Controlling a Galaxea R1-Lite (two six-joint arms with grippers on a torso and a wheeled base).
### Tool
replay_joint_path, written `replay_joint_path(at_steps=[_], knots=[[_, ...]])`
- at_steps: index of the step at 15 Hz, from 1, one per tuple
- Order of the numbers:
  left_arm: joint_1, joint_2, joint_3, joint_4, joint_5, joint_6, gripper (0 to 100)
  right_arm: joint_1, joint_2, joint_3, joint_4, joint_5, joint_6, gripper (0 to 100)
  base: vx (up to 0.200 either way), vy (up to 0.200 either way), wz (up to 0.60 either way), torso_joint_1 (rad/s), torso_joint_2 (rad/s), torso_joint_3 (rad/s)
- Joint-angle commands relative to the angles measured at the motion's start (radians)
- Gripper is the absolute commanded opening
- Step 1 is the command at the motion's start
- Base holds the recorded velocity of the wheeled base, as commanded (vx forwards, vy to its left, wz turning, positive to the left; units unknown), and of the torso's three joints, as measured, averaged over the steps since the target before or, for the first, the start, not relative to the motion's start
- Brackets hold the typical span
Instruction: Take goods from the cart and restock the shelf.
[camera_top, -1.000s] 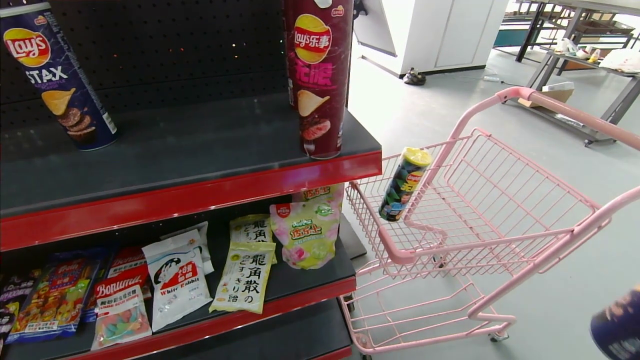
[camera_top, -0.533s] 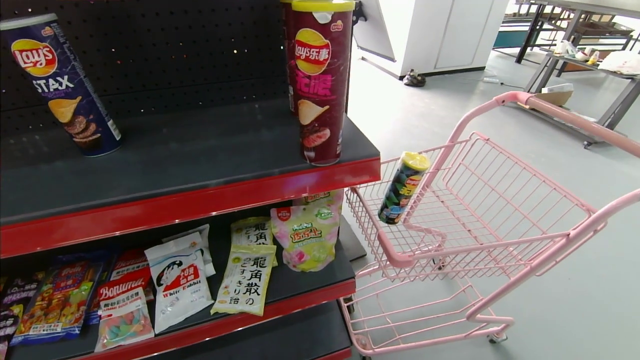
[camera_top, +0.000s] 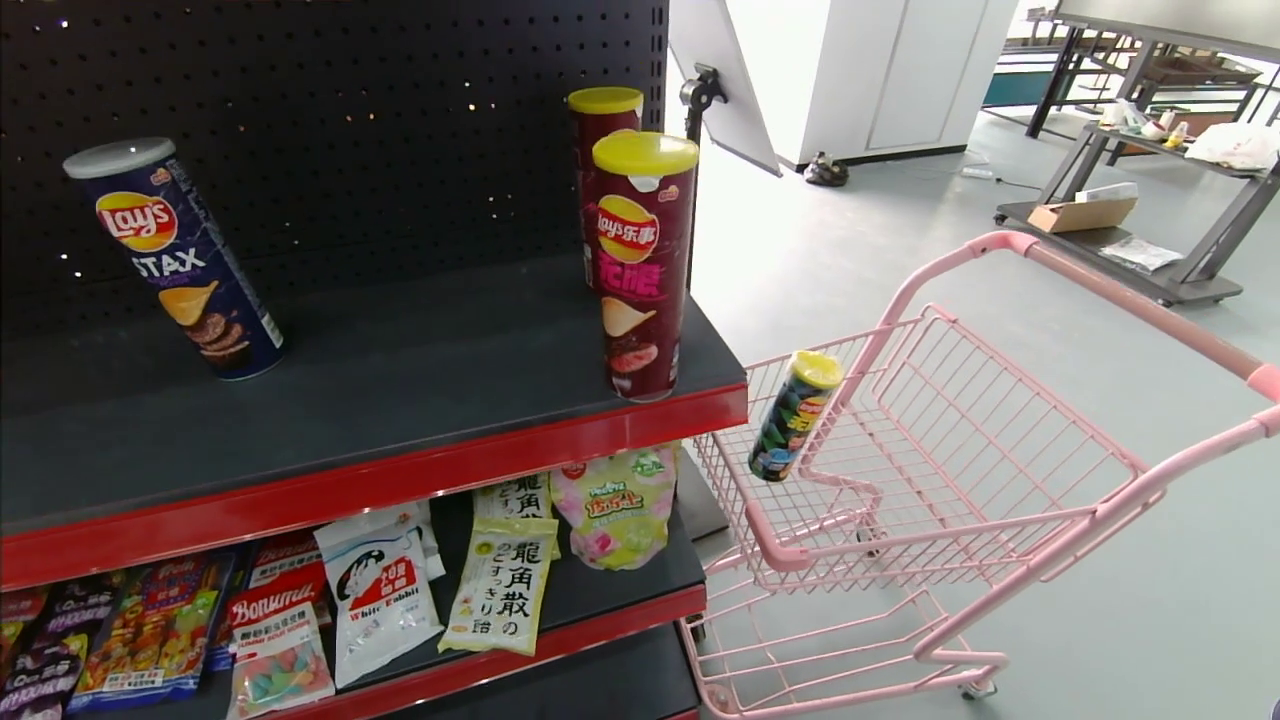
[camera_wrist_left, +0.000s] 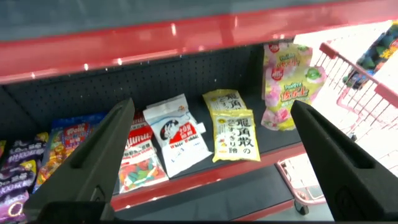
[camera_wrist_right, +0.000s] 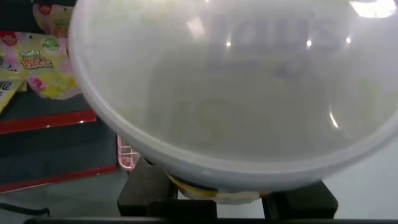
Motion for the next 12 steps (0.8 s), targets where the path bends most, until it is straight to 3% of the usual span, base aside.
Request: replay_joint_path(at_steps=[1, 12], knots=[[0.000, 0.000, 0.000, 0.000, 0.000, 0.000, 100, 0.000, 0.058, -0.003, -0.029, 0.000, 0.000, 0, 0.000, 0.000, 0.00, 0.237, -0.62, -0.383], [0.000, 0.000, 0.000, 0.000, 0.000, 0.000, 100, 0.002, 0.055, 0.009, -0.021, 0.003, -0.018, 0, 0.000, 0.000, 0.00, 0.174, -0.42, -0.256]])
